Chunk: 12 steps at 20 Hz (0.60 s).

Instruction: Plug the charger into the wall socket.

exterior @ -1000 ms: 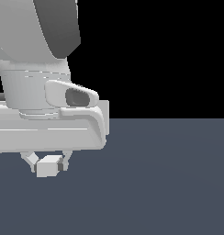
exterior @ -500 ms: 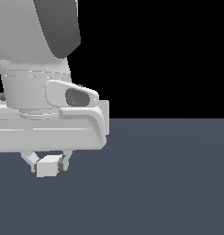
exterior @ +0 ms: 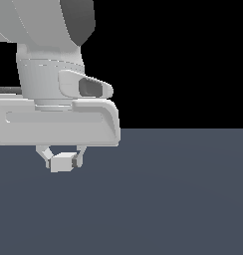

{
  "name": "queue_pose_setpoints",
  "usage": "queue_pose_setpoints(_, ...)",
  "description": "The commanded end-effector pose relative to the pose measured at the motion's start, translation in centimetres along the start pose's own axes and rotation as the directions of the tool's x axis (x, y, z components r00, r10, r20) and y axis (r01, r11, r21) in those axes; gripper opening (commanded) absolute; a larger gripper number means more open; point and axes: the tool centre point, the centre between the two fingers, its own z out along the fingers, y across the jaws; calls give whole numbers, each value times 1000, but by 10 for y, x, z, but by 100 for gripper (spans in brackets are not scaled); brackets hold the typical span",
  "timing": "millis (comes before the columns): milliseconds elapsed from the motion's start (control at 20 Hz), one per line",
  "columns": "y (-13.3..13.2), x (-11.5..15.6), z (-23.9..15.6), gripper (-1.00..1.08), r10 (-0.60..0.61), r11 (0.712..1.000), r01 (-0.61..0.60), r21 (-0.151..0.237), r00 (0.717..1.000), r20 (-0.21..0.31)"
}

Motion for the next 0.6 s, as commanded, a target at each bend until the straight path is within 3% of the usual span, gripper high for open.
queue_pose_setpoints(0,6,11,-11,-100,38,999,-38,-9,999,-1)
queue_pose_setpoints(550,31,46,-49,-100,172,984,-172,-47,985,-6)
